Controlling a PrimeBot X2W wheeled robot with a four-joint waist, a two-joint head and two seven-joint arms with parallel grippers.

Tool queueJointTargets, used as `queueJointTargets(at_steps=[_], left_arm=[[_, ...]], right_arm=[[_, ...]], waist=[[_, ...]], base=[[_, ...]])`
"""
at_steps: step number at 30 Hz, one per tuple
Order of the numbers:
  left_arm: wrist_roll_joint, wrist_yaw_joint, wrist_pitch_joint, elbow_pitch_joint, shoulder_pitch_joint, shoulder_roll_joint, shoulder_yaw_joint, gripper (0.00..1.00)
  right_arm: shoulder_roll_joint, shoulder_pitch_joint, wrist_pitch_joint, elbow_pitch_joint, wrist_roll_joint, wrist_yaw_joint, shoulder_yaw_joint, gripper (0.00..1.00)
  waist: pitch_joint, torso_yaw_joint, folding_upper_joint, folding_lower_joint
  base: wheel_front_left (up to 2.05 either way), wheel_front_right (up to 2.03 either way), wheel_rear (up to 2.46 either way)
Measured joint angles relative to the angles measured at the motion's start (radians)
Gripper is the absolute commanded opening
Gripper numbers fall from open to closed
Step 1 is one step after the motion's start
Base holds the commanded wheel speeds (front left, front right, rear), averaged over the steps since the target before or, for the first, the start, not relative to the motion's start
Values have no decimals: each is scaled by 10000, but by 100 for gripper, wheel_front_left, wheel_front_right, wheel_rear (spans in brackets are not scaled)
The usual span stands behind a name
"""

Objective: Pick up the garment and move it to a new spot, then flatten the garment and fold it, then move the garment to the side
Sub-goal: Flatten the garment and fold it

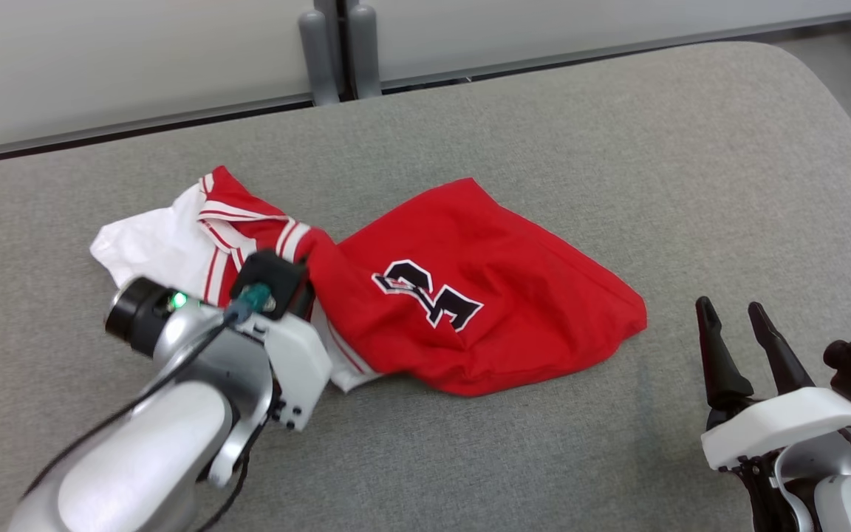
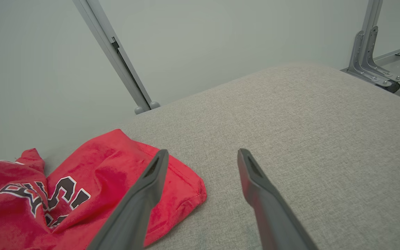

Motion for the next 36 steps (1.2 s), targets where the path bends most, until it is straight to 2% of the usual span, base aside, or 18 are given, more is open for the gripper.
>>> queueJointTargets(at_steps=[5,11,12,13,16,19,23,27,31,36], left_arm=[[268,-332,794,240,-1338,-211,-150,0],[593,-1158,1252,1904,-2961,-1400,-790,0],[662,-1277,1162,2274,-3161,-1618,-880,26],[734,-1400,1034,2675,-3359,-1847,-978,100],[594,-1797,640,3937,-3587,-2370,-1055,100],[506,-1977,35,4729,-3700,-2736,-1020,100],[389,-2008,-646,5076,-3869,-3009,-880,100],[-232,-2065,-970,4861,-3624,-3078,-431,100],[-1262,-2207,-581,4391,-2917,-2961,77,100],[-2023,-2577,750,3883,-2178,-2454,21,100]], right_arm=[[4,-249,-130,130,121,0,199,100],[4,-606,-382,431,311,0,508,100],[-2,-640,-431,506,336,0,541,100],[-4,-679,-474,571,339,0,589,100],[2,-872,-616,757,382,0,696,100],[0,-906,-686,922,385,0,629,100],[0,-886,-673,1003,171,0,439,100],[8,-759,-522,905,25,0,309,100],[8,-662,-305,704,-94,0,203,100],[6,-517,-109,449,-140,0,84,100]], waist=[[316,-321,0,0],[771,-826,0,0],[850,-905,0,0],[930,-981,0,0],[1113,-1159,0,0],[1150,-1145,0,0],[1012,-793,0,0],[714,-390,0,0],[371,-82,0,1],[152,99,-1,0]], base=[[0,0,0],[0,0,0],[0,0,0],[0,0,0],[0,0,0],[0,0,0],[0,0,0],[0,0,0],[0,0,0],[0,0,0]])
